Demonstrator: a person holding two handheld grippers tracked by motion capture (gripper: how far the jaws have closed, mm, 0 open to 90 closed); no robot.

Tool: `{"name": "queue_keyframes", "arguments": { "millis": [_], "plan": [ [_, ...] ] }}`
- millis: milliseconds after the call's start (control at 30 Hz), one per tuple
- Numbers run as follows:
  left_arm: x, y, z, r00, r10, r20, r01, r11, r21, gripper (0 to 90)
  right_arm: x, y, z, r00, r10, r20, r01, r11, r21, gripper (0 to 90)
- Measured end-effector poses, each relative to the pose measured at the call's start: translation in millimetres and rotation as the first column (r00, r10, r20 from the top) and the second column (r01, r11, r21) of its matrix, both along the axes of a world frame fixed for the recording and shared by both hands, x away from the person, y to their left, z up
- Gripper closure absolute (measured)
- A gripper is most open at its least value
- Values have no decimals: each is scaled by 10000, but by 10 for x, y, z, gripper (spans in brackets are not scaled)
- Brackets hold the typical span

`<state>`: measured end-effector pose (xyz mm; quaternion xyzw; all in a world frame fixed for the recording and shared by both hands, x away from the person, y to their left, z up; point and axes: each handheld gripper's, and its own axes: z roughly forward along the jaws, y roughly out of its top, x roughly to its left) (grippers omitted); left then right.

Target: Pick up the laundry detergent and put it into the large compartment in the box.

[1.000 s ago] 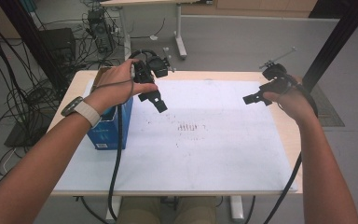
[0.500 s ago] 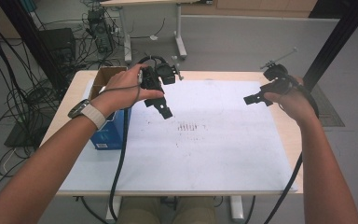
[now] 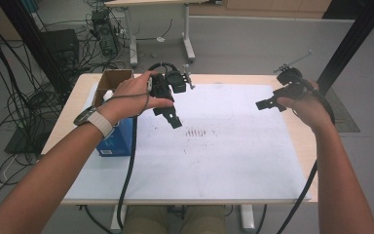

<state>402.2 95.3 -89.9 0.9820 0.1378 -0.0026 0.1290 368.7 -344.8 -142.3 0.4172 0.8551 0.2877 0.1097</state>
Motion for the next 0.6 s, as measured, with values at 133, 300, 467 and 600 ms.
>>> {"name": "queue_keyframes", "arguments": {
  "millis": [133,300,467,600],
  "plan": [
    [11,-6,1,10000,2,-23,-2,10000,34,81,4,-2,-4,10000,19,-11,-19,10000,10,106],
    [8,-2,-10,10000,78,9,-78,10000,8,81,0,-14,-8,10000,6,14,-6,10000,31,102],
    [4,-5,-7,10000,52,43,-52,10000,18,81,-9,-26,-19,10000,-26,-2,26,10000,69,99],
    [3,-3,-11,9999,126,61,-127,9999,30,81,-11,-29,-20,10000,-9,-14,9,10000,63,99]
  ]
}}
